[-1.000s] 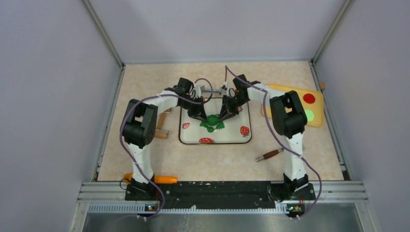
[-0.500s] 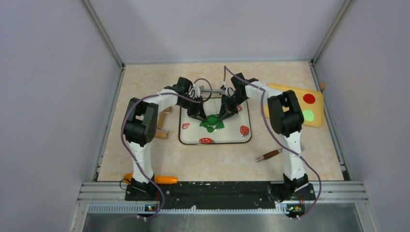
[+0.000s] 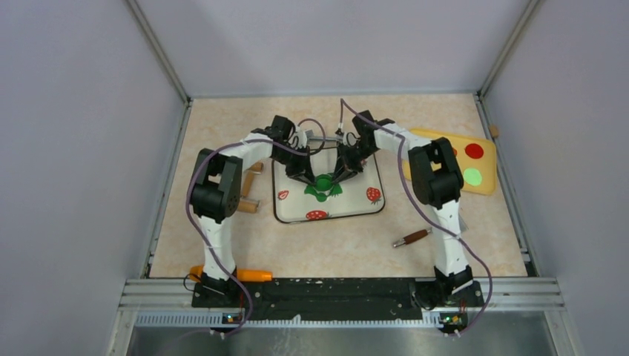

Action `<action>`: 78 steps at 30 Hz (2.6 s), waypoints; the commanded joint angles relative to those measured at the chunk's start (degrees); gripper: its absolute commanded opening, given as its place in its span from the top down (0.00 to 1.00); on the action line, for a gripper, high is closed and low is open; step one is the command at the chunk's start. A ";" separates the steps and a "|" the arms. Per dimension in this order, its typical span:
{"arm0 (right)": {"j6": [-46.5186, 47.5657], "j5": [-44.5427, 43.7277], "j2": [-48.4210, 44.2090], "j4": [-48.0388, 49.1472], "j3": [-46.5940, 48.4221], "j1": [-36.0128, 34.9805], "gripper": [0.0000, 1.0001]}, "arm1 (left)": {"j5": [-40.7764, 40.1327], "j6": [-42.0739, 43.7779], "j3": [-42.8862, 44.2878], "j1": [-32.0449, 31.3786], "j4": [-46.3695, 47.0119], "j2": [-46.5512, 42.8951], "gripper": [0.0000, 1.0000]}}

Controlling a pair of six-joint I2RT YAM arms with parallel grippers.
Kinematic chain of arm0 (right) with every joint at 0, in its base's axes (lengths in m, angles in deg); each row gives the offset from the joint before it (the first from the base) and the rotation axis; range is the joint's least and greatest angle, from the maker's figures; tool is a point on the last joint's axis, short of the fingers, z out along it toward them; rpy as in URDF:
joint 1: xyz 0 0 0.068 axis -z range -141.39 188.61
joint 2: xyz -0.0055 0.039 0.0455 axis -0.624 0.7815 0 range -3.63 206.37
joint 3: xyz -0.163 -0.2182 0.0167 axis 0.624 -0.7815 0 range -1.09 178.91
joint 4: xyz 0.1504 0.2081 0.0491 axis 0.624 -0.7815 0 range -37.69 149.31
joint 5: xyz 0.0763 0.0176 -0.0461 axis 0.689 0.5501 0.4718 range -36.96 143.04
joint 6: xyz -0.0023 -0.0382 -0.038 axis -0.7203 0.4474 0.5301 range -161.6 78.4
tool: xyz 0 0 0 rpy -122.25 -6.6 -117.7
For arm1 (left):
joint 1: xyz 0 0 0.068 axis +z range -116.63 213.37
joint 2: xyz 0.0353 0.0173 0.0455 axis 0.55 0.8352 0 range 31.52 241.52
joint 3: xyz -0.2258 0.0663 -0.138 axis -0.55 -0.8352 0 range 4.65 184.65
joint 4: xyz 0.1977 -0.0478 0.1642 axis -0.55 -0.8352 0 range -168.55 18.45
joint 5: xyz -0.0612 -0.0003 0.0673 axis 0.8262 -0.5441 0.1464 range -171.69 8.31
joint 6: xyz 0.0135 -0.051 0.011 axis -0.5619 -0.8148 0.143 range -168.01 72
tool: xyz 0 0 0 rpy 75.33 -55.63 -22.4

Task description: Roll out the dumpling wrappers from the dough

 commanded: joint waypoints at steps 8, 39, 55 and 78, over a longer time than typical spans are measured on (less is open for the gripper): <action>1.50 -6.85 -3.84 6.30 -16.15 -4.38 1.00 | -10.03 9.52 16.93 1.71 -10.21 15.53 1.00; 5.34 -0.89 -1.16 5.89 0.29 -0.02 0.88 | -3.05 12.01 11.80 -0.34 -16.55 10.16 1.00; 12.22 -1.94 -23.06 0.46 -10.99 9.18 0.52 | 1.86 8.93 12.70 -0.15 -13.67 1.76 1.00; 24.50 -12.35 -32.54 -1.66 -17.14 11.41 0.51 | -14.28 28.84 8.26 14.05 -33.37 -14.36 1.00</action>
